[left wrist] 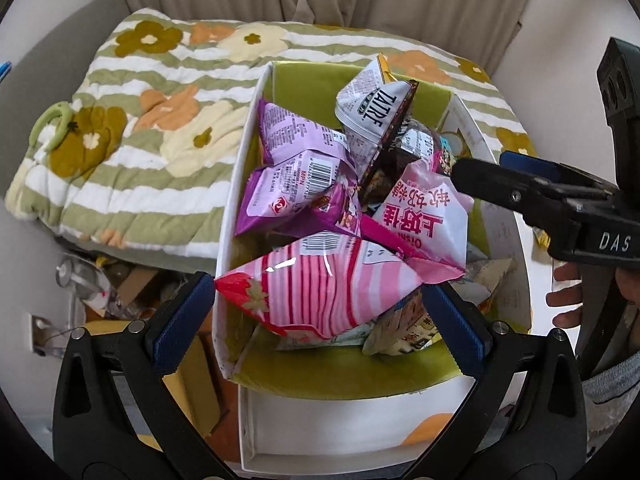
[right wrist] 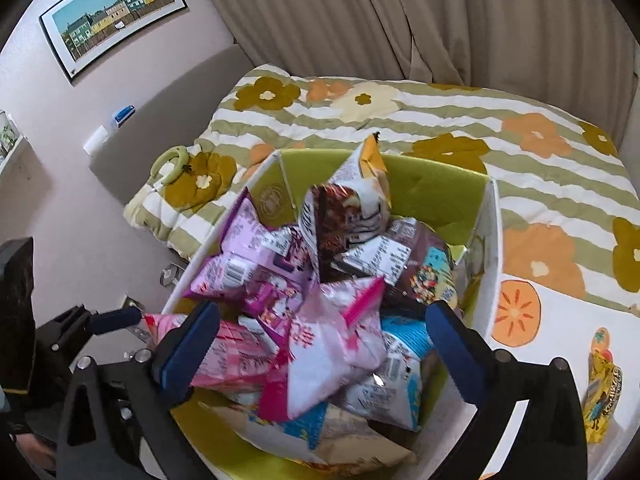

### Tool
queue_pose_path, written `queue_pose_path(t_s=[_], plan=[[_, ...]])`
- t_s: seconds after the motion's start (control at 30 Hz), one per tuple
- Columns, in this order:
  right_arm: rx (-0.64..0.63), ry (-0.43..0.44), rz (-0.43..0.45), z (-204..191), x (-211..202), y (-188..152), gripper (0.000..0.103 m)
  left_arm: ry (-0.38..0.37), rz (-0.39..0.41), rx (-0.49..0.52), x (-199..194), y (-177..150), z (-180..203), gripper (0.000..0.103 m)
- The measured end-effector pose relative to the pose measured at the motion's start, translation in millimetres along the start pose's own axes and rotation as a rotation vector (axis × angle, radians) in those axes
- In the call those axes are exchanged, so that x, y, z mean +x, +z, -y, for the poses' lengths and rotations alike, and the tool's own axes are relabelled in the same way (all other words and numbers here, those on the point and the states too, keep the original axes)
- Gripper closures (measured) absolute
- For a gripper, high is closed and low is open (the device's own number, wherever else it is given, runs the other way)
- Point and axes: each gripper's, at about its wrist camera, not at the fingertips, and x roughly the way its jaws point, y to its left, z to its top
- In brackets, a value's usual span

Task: Organize snacks
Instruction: 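Carry both pink bags into the yellow-green box and open both tools, then move both tools back over the last two snacks on the board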

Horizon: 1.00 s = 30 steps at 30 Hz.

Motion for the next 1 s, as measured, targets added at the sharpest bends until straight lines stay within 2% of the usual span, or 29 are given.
queue_pose_path(t_s=[0.23,0.53,0.8,1.0], plan=[[0.011,-0.016,0.025,-1.4,-20.0,-6.0,0.001,0.005,0.033,0.007,-16.8,-1.6,3.8,0.001],[-0.005,-0.059,0.097,-19.5,-66.0,-12.7,0.0,0.021,0.119,0.007,-62.2,-13.3,6.1,0.001],[-0.013,-0.151,0.194,-39.6,-111.9,-30.8,0.0,0.057,0.209,-0.013,-102.5,-35.4,6.3,0.001],[-0.021,-0.241,0.239,-51.2,-134.2,-55.5,0.0,0.016,0.262,-0.012,-121.4,-52.3,13.3,0.001]])
